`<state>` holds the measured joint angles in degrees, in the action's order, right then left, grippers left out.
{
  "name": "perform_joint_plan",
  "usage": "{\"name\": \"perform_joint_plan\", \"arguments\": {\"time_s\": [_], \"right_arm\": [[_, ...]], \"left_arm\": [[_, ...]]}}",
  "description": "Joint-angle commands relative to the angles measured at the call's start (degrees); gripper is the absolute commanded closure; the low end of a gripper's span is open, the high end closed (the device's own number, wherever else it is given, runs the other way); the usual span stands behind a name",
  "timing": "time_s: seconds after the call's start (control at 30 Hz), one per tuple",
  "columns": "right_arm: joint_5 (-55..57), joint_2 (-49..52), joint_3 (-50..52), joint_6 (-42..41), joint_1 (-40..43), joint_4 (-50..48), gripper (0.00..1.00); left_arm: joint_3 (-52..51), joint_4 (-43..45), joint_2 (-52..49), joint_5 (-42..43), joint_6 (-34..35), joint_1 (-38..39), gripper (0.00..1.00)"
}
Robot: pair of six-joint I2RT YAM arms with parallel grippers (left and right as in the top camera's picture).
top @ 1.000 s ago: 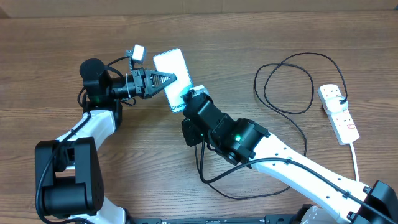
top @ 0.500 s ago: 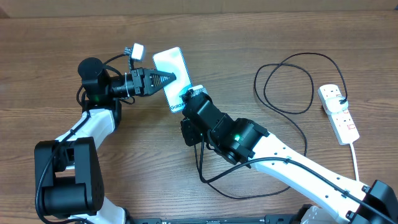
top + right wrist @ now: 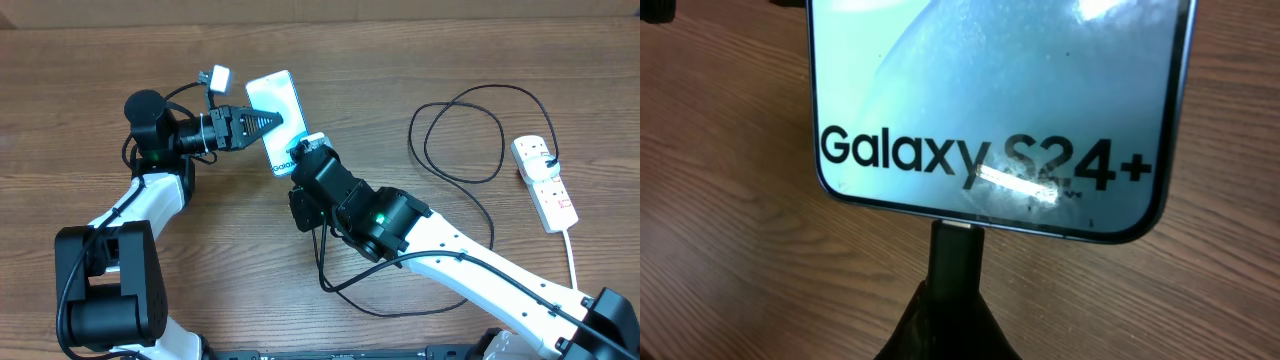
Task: Plug charger to phone and switch on socket
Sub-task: 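Open the right gripper and withdraw it from the plugged phone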
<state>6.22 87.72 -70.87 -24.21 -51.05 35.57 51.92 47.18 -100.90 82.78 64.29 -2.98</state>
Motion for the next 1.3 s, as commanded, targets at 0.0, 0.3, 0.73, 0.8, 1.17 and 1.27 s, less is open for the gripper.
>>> {"name": "perform_joint_plan", "arguments": {"time_s": [0.0,0.3,0.73,0.8,1.17,1.27], "right_arm": [[2.7,-0.6,-6.3,0.1,0.9,-2.3,0.96],[-4.0,-0.8,-6.5,-1.8,0.9,7.5,0.57],[-4.8,-10.9,-16.0,-1.8,2.9,23.2,0.00],[-4.8,-13.5,-18.5,-1.8,4.5,26.2,0.00],[-4.6,-27.9,-20.8,-1.7,17.6,35.3,0.00],[-4.7,-28.4,-20.8,-1.8,18.0,37.7,0.00]], "left_arm": [[-0.4,0.0,0.9,7.8,-2.4,2.8,0.96],[-0.4,0.0,0.9,0.6,-1.7,2.6,0.96],[-0.2,1.3,0.9,-22.6,18.9,5.8,0.96],[0.2,0.9,0.9,-22.5,17.0,7.9,0.96],[4.1,-39.0,0.9,-10.3,-24.6,10.4,0.96],[4.1,-47.2,0.9,-18.2,-31.1,9.4,0.96]]}}
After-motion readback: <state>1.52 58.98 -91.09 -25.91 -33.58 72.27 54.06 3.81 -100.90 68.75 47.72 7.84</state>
